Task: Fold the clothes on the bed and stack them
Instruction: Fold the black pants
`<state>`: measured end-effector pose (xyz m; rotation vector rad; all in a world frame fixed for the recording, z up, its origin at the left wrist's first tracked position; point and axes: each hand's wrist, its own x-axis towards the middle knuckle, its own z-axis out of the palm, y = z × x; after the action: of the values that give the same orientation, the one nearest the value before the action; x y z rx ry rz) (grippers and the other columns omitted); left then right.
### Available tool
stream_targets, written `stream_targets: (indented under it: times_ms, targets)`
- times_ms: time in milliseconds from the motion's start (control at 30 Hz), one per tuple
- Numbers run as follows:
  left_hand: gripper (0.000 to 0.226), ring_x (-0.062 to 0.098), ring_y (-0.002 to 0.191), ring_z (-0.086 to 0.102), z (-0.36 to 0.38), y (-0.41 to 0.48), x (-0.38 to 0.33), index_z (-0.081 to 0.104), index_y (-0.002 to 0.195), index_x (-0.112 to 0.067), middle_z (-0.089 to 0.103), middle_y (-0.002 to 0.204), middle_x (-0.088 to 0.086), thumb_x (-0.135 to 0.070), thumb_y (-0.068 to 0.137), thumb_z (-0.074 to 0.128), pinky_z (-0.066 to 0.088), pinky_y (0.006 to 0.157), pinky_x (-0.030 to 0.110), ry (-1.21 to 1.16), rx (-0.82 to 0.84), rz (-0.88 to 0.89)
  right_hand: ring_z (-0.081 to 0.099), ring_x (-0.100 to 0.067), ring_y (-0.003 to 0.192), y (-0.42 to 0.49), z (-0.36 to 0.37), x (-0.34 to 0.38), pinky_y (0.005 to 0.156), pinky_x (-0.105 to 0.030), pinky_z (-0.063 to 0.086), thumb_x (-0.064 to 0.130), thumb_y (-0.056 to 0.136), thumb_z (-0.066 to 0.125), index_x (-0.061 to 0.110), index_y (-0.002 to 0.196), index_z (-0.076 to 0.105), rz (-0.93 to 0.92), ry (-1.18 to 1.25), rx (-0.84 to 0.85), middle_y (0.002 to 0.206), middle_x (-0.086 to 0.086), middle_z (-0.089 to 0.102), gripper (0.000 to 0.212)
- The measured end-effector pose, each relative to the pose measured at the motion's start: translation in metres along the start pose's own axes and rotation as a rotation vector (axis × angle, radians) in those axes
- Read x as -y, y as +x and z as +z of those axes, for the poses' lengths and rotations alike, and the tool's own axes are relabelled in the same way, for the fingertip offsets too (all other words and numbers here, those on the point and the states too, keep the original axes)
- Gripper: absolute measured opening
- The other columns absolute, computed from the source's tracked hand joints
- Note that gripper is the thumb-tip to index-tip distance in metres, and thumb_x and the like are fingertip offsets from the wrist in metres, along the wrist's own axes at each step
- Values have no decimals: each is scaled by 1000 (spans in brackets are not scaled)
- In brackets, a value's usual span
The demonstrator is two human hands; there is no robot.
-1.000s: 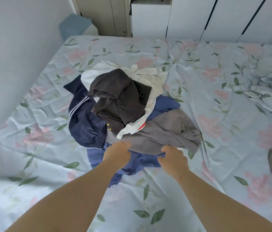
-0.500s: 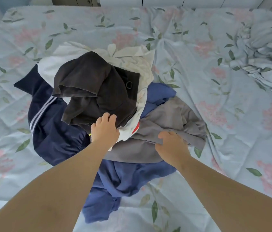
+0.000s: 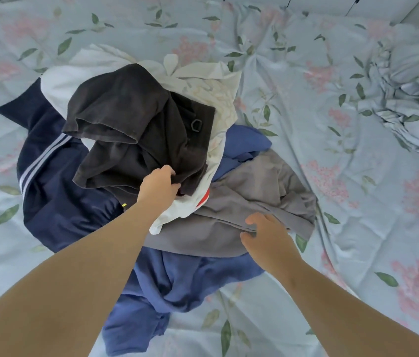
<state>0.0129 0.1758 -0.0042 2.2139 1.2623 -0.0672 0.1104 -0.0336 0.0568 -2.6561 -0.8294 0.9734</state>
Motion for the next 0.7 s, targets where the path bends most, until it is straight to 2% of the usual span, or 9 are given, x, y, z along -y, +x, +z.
stream_targets:
  times_ms: [100,167,233,300,400,500,567,633,700]
  targets:
    - [25,31,95,54,-35,-15,-18,56,105,-5,61,96,11,-27,96,51,39,76,33,-126,-90,46,50,-20,110,-23,-4,-2,95,-37,44,22,93,48,20,128,48,6,112,14,129,1,46,35]
    - [25,25,82,50,-64,-34,-33,54,93,-6,55,77,2,-31,96,50,32,70,29,-162,-127,82,50,-18,110,-39,-13,-3,93,-31,43,23,93,50,21,130,48,-17,170,19,130,2,46,37]
    - [25,20,74,49,-92,-55,-48,52,86,-11,51,69,-4,-33,96,50,31,63,28,-197,-141,120,49,-15,112,-53,-28,-1,89,-25,39,23,94,50,22,132,47,-42,231,5,132,3,46,39]
    - [23,17,70,51,-118,-81,-68,57,85,-14,55,68,-4,-34,95,52,36,58,25,-229,-141,167,49,-14,111,-66,-49,3,86,-22,36,23,94,50,23,133,45,-71,297,-25,134,4,45,40]
    - [26,19,72,56,-150,-125,-101,62,83,-11,61,73,3,-34,94,54,39,64,23,-235,-133,224,50,-13,100,-92,-88,14,81,-25,38,24,94,50,23,129,47,-175,367,-69,128,2,48,35]
    - [30,19,77,58,-171,-176,-133,65,84,-4,64,78,10,-32,92,57,39,65,22,-292,-155,253,55,-15,84,-128,-126,20,71,-27,41,18,94,52,23,105,50,-305,448,-123,103,0,56,12]
    - [27,11,69,55,-176,-215,-153,65,81,-6,63,74,4,-30,92,58,37,60,14,-334,-142,271,53,-8,74,-154,-145,15,64,-23,40,15,92,54,24,99,47,-399,475,-146,86,9,53,13]
    - [25,6,62,50,-174,-252,-172,64,77,-8,60,69,0,-28,91,59,37,57,13,-373,-131,289,52,-9,76,-177,-155,3,69,-23,40,16,91,57,28,98,45,-452,486,-149,82,13,50,19]
    - [28,1,54,45,-167,-284,-190,60,68,-12,53,61,-5,-27,90,61,35,54,13,-399,-122,312,58,-15,90,-193,-161,-16,79,-27,44,16,88,59,23,109,51,-462,477,-160,96,6,59,24]
